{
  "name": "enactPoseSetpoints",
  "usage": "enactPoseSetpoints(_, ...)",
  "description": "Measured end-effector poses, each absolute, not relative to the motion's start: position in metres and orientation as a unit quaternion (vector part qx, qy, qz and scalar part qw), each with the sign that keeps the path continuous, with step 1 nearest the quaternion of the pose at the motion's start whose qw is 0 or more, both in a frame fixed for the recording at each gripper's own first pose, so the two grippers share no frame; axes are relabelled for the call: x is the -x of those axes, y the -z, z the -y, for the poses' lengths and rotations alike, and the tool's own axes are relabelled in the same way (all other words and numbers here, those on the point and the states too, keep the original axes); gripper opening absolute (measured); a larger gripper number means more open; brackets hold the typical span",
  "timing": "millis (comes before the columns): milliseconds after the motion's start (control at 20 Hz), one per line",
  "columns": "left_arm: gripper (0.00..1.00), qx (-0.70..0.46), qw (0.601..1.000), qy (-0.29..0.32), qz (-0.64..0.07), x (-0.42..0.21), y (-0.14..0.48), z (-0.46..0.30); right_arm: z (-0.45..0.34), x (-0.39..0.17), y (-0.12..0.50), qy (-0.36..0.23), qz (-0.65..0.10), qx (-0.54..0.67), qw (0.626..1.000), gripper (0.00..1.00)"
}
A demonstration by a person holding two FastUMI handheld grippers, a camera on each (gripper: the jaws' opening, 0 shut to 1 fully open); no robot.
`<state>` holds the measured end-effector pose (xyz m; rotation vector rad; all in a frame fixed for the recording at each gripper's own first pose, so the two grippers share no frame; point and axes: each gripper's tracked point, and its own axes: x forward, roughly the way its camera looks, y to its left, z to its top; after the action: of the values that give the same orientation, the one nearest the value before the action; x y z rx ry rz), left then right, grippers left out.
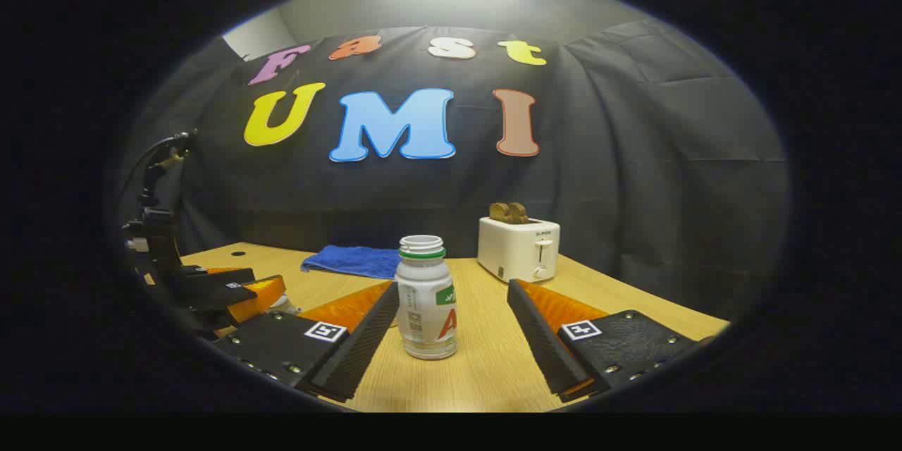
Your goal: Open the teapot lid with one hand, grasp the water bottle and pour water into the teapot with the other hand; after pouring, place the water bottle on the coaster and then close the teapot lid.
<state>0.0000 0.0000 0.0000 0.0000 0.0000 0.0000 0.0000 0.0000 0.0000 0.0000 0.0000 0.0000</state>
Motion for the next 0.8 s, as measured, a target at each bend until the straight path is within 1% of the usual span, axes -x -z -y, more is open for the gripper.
enactPoseSetpoints(100,0.76,0.000,1.000,-0.001,-0.006,-0.006,0.005,0.002,0.004,-0.002,0.005,0.002,-0.005,-0.001,1.000,0.95)
enactPoseSetpoints(250,0.65,-0.002,1.000,-0.005,-0.021,-0.011,0.014,0.003,0.009,-0.004,0.010,0.004,-0.011,-0.004,1.000,0.95)
enactPoseSetpoints(500,0.47,-0.012,0.999,-0.023,-0.021,-0.012,0.015,-0.007,0.012,-0.007,0.016,0.003,-0.016,-0.010,1.000,0.95)
enactPoseSetpoints(550,0.32,-0.010,1.000,-0.022,-0.019,-0.010,0.012,-0.006,0.013,-0.007,0.017,0.003,-0.017,-0.009,1.000,0.95)
enactPoseSetpoints(600,0.31,-0.011,1.000,-0.019,-0.020,-0.013,0.015,-0.004,0.012,-0.007,0.017,0.003,-0.018,-0.009,1.000,0.95)
enactPoseSetpoints(750,0.18,-0.023,0.999,-0.024,-0.021,-0.014,0.014,-0.004,0.012,-0.008,0.018,0.000,-0.019,-0.008,1.000,0.95)
enactPoseSetpoints(800,0.18,-0.023,0.999,-0.024,-0.018,-0.014,0.013,-0.003,0.011,-0.008,0.018,-0.001,-0.019,-0.008,1.000,0.95)
